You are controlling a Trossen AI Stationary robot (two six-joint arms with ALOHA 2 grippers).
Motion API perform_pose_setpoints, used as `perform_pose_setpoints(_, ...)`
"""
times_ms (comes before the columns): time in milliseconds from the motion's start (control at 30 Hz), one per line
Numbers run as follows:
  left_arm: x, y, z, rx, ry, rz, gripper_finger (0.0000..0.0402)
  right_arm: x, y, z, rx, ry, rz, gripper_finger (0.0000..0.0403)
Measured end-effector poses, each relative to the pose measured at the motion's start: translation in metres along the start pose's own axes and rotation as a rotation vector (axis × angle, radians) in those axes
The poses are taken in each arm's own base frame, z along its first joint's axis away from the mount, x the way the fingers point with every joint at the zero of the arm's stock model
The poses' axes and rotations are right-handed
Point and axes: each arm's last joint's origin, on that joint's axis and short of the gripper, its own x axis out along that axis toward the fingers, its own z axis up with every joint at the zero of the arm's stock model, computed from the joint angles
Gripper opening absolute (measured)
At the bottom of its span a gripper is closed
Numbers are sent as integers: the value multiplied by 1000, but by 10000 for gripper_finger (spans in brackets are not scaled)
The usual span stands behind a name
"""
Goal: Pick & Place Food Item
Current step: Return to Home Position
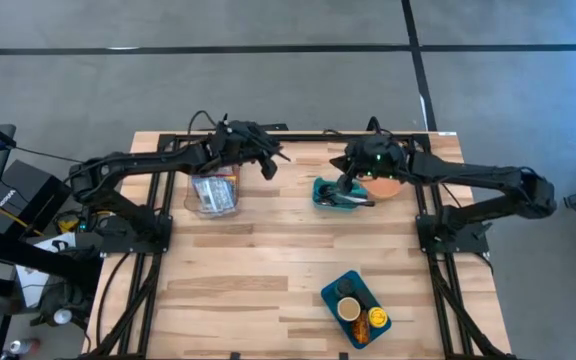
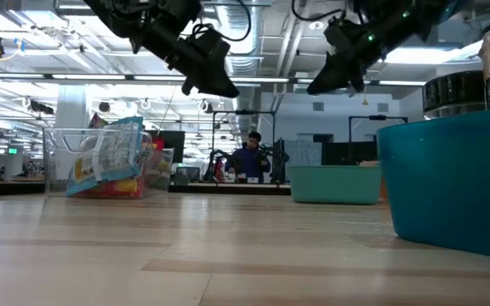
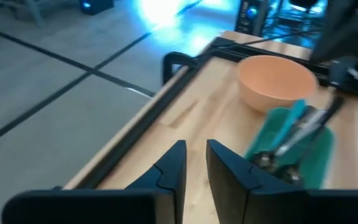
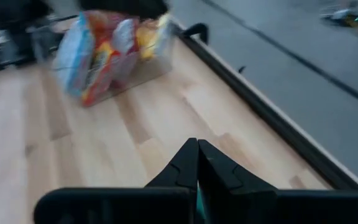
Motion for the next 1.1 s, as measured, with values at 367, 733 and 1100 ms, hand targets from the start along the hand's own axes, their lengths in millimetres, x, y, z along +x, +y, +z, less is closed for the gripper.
perform_pose_setpoints(367,1,57,-1,-73,3,-55,2,1,-51,2,-11,10,54,0)
perform_pose_setpoints(733,-26,71,12,-89,-37,-43,2,0,-69,2,16,7,21,0)
perform_pose_setpoints(1100,-78,65,42,-77,-208,-46,3,1,-62,0,216,32,39,0)
